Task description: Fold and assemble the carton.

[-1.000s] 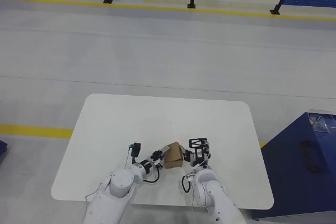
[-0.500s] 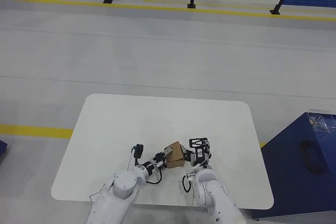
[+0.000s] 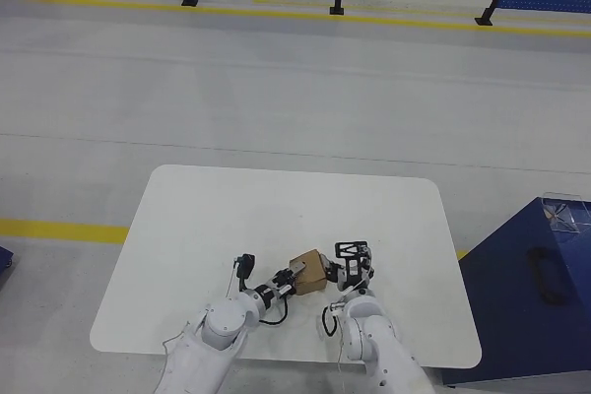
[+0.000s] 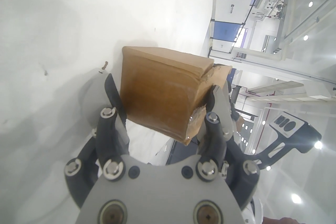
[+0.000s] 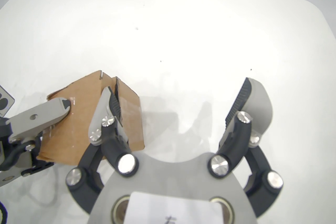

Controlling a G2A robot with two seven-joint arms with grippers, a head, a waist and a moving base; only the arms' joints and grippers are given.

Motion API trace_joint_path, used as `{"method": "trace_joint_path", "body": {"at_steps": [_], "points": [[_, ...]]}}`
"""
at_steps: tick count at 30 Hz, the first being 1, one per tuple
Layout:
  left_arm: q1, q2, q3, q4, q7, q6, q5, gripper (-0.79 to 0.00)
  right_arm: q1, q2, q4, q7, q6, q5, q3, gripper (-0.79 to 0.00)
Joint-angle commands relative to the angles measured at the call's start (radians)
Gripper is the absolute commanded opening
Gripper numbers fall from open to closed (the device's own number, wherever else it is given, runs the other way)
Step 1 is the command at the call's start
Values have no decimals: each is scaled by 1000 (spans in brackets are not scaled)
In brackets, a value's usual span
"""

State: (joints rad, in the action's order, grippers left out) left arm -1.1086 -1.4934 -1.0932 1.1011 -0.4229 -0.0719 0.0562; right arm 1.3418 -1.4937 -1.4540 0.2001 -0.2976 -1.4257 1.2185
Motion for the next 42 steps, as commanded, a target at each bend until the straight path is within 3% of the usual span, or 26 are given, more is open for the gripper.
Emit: {"method": "trace_joint_path", "body": {"at_steps": [1, 8, 11, 15, 24, 28, 35, 39, 42], "points": [[0, 0, 3, -1, 2, -1, 0, -154, 7, 0, -13, -8, 6, 7, 3, 0], [-4, 1, 5, -1, 8, 5, -4, -139, 37, 3, -42, -19, 43, -6, -8, 0], [-7, 2, 3, 3, 9, 8, -7, -135, 22, 1, -13, 14, 13, -25, -10, 0], [-24, 5, -8, 26, 13, 47, -22, 0, -5, -3, 15, 53, 8, -8, -17, 0], [-77, 18, -27, 108, 25, 92, 2, 0, 15, -1, -32, 17, 27, 19, 6, 0], [-119, 28, -38, 178, 129, 198, 99, 0, 21, 1, -52, -1, 16, 57, 43, 0], [-120, 28, -37, 182, 129, 201, 98, 0, -56, 2, 51, 98, -4, 19, 54, 0], [-134, 48, -47, 236, 175, 269, 327, 0, -112, -2, 135, 78, 25, -15, 23, 0], [-137, 73, -55, 265, 119, 398, 536, 0, -147, -7, 182, 75, 83, -2, -3, 0]]}}
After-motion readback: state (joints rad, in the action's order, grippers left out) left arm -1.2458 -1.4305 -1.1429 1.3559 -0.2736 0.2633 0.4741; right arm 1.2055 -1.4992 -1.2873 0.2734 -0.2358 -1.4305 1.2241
